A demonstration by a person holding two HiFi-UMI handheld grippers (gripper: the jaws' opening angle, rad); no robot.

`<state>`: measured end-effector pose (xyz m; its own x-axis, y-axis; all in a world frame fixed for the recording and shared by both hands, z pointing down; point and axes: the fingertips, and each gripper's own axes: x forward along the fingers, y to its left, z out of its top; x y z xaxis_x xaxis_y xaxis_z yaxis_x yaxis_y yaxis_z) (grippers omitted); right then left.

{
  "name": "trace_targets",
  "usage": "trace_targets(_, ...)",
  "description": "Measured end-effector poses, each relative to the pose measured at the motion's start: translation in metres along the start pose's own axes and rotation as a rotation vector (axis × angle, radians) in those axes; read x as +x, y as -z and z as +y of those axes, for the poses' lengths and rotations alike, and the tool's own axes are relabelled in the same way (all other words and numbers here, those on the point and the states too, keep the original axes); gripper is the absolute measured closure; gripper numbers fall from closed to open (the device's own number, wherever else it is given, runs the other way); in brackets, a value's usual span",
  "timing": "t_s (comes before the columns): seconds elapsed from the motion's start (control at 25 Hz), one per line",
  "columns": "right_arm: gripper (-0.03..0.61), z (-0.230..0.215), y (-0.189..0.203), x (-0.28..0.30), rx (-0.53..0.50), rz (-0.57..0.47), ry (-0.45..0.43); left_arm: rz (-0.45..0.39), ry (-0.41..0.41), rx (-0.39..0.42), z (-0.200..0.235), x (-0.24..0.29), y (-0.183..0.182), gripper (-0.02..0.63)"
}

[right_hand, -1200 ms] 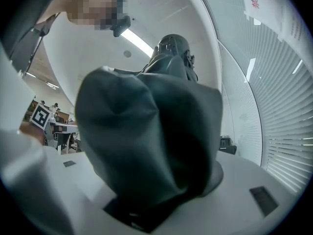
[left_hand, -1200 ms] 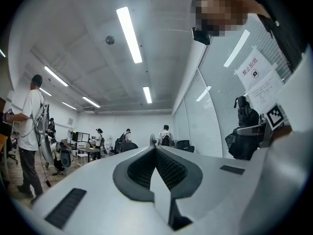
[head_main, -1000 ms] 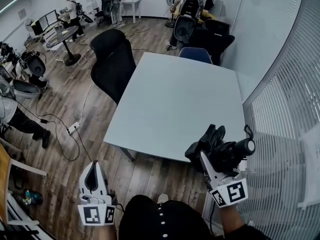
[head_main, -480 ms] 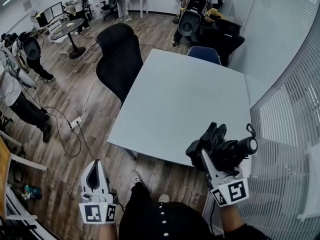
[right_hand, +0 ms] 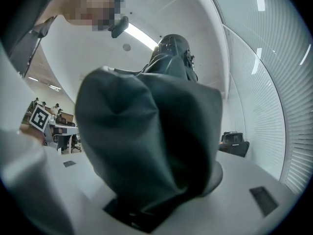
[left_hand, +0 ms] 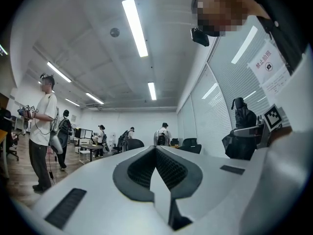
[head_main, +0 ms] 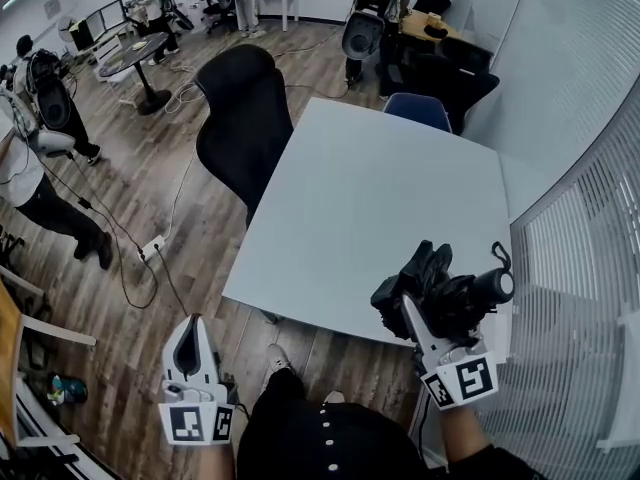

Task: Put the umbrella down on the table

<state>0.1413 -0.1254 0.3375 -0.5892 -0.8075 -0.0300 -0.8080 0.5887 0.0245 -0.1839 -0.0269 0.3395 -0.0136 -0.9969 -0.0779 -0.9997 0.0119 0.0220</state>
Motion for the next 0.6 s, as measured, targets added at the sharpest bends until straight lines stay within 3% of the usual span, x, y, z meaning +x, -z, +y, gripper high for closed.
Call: trace_targets(0.6,0.285,0.015,-0.014,0.088,-0.013,-0.003,0.02,-0.015,0.034,-0.015,0.061,0.073,-0.007,0.603)
